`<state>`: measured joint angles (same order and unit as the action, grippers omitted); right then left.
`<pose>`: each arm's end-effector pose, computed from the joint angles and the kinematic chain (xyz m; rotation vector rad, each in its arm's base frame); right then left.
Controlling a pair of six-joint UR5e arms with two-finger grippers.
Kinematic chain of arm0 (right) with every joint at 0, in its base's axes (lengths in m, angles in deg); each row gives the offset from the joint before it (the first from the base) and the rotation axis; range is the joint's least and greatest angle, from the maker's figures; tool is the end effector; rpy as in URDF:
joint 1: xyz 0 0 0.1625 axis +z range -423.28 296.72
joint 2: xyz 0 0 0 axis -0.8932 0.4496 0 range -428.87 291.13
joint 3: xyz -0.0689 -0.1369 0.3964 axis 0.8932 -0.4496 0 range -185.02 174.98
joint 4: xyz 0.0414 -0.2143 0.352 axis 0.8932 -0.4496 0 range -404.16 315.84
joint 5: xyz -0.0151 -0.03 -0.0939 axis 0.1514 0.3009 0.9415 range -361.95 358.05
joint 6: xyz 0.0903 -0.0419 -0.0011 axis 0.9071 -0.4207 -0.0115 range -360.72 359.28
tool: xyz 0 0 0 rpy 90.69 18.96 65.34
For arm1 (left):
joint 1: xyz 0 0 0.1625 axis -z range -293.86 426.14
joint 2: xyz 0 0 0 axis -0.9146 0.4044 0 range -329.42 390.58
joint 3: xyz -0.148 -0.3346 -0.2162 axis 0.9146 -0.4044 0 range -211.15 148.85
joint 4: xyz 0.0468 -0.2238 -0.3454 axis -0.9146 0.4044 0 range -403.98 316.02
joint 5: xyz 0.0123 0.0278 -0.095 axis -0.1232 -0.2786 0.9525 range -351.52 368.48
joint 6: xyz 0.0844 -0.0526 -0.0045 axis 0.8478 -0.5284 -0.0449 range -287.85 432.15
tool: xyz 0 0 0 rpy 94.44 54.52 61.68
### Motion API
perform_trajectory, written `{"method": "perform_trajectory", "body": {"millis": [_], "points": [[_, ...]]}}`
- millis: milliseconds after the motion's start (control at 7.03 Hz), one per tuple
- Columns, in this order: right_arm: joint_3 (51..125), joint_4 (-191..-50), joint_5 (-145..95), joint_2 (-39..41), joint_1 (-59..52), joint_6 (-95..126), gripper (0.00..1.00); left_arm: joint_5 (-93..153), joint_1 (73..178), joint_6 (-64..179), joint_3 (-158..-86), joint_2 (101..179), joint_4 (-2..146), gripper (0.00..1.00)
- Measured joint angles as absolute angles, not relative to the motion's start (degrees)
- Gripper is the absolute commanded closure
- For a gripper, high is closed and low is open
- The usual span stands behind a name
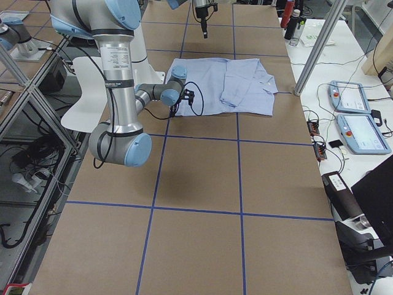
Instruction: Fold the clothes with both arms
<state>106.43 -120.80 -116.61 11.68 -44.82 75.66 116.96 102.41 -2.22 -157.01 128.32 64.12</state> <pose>-0.4840 -0.2583 0.3755 -0.1825 -0.8431 -0.0871 0.3202 -0.3610 0.2700 0.2056 1.0866 -0.1492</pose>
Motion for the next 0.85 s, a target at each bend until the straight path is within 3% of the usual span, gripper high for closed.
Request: {"method": "perform_trajectory", "body": {"millis": [284,569,853], "points": [[106.5,-120.8,-116.7,12.0,-44.8,75.7,0.47,117.0,102.4,-2.3,-157.0,128.2,64.1,0.00],[106.8,-120.8,-117.8,12.3,-44.7,75.7,0.60,117.0,102.4,-2.3,-156.9,128.1,64.1,0.00],[106.8,-120.8,-118.3,12.4,-44.7,75.7,0.60,117.0,102.4,-2.4,-156.9,128.1,64.1,0.00]]}}
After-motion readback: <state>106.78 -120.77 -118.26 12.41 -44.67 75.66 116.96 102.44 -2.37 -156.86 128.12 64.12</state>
